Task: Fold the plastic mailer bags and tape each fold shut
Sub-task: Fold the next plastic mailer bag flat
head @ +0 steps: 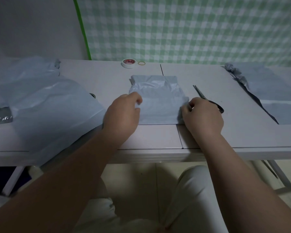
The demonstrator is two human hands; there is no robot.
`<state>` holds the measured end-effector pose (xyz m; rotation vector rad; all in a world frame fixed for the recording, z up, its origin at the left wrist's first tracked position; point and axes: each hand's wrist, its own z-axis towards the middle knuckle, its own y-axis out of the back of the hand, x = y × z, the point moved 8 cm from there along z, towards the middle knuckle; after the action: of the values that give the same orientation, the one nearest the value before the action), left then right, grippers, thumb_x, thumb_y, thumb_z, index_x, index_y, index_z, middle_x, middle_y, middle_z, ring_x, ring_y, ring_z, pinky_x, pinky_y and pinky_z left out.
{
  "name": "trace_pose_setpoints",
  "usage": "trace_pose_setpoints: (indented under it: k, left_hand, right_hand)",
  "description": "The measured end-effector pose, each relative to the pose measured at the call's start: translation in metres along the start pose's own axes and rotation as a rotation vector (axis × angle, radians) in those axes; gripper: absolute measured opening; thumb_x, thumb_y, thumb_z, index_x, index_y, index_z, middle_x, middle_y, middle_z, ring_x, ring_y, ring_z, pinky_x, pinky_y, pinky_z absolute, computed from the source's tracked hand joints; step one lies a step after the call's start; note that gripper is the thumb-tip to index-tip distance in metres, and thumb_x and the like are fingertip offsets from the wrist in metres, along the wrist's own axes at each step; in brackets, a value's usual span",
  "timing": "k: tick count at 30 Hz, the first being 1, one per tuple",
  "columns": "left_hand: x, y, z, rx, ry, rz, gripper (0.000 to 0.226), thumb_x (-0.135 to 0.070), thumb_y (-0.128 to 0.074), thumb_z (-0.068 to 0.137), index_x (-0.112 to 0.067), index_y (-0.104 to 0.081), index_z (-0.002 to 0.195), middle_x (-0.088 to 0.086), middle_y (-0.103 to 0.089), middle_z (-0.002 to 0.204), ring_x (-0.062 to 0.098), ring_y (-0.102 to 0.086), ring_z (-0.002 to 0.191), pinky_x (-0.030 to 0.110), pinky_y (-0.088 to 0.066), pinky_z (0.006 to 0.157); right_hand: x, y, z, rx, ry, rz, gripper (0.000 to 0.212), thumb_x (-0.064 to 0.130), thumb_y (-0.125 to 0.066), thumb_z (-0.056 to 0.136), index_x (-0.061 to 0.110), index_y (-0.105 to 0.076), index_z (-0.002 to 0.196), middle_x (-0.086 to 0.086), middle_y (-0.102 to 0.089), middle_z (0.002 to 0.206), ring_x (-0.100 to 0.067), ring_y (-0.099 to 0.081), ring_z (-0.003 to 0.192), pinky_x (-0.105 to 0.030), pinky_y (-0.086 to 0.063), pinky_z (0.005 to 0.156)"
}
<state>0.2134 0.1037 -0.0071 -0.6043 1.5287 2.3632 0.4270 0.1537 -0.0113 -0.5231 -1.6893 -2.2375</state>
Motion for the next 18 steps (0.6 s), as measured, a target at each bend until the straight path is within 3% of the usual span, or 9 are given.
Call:
trace_pose_setpoints:
  k: [2, 5, 8, 11, 14, 16, 18]
  left_hand:
    - [0.005, 0.0, 0.001, -0.014, 0.01, -0.033, 0.022, -0.013, -0.056, 0.092, -0.015, -0.067, 0.111, 0.004, -0.064, 0.106, 0.019, -0.057, 0.094, 0.023, -0.04, 0.081]
    - [0.006, 0.0, 0.002, 0.004, 0.007, -0.05, 0.027, -0.012, -0.056, 0.092, -0.012, -0.067, 0.117, 0.005, -0.064, 0.118, 0.02, -0.057, 0.108, 0.023, -0.037, 0.095]
    - [0.008, -0.003, 0.004, 0.051, 0.001, -0.009, 0.018, -0.01, -0.055, 0.09, -0.006, -0.068, 0.102, 0.008, -0.064, 0.106, 0.021, -0.055, 0.1, 0.025, -0.036, 0.087]
    - [0.008, -0.005, 0.008, 0.106, -0.01, 0.058, 0.009, -0.008, -0.054, 0.085, 0.0, -0.057, 0.081, 0.011, -0.057, 0.086, 0.023, -0.051, 0.084, 0.03, -0.033, 0.071]
    - [0.006, -0.005, 0.01, 0.156, -0.032, 0.048, 0.009, -0.006, -0.055, 0.083, 0.002, -0.059, 0.084, 0.011, -0.058, 0.086, 0.027, -0.052, 0.086, 0.03, -0.031, 0.07]
    - [0.007, -0.003, 0.009, 0.169, -0.017, 0.013, 0.008, -0.005, -0.056, 0.083, -0.001, -0.061, 0.088, 0.008, -0.059, 0.09, 0.027, -0.052, 0.089, 0.028, -0.031, 0.071]
    - [0.007, -0.002, 0.009, 0.181, -0.012, 0.002, 0.008, -0.003, -0.056, 0.08, -0.002, -0.051, 0.075, 0.011, -0.051, 0.077, 0.028, -0.048, 0.077, 0.033, -0.026, 0.064]
  right_hand:
    - [0.002, 0.001, 0.001, -0.004, -0.01, 0.077, 0.011, 0.022, -0.052, 0.088, 0.018, -0.053, 0.098, -0.002, -0.057, 0.084, -0.024, -0.047, 0.076, -0.029, -0.032, 0.061]
    - [0.01, -0.002, -0.001, 0.003, 0.074, 0.213, 0.025, 0.004, -0.049, 0.084, 0.02, -0.048, 0.104, -0.005, -0.062, 0.087, -0.027, -0.055, 0.079, -0.033, -0.04, 0.062]
    - [0.013, -0.006, 0.0, 0.048, 0.131, 0.235, 0.034, -0.002, -0.045, 0.084, 0.021, -0.062, 0.103, -0.006, -0.066, 0.097, -0.026, -0.057, 0.082, -0.031, -0.043, 0.069]
    - [0.01, -0.008, 0.007, 0.103, 0.079, 0.246, 0.042, -0.001, -0.045, 0.084, 0.022, -0.069, 0.109, -0.005, -0.067, 0.112, -0.024, -0.058, 0.083, -0.028, -0.045, 0.078]
    - [0.007, -0.008, 0.011, 0.145, 0.037, 0.237, 0.041, 0.003, -0.047, 0.087, 0.023, -0.068, 0.116, 0.0, -0.064, 0.123, -0.026, -0.061, 0.099, -0.025, -0.043, 0.083]
    - [0.006, -0.008, 0.012, 0.157, 0.018, 0.216, 0.041, 0.004, -0.046, 0.087, 0.024, -0.067, 0.117, -0.001, -0.064, 0.123, -0.027, -0.061, 0.1, -0.024, -0.041, 0.079]
    - [0.005, -0.009, 0.012, 0.171, 0.012, 0.186, 0.045, 0.003, -0.045, 0.086, 0.025, -0.065, 0.12, -0.002, -0.064, 0.122, -0.029, -0.061, 0.101, -0.026, -0.042, 0.08]
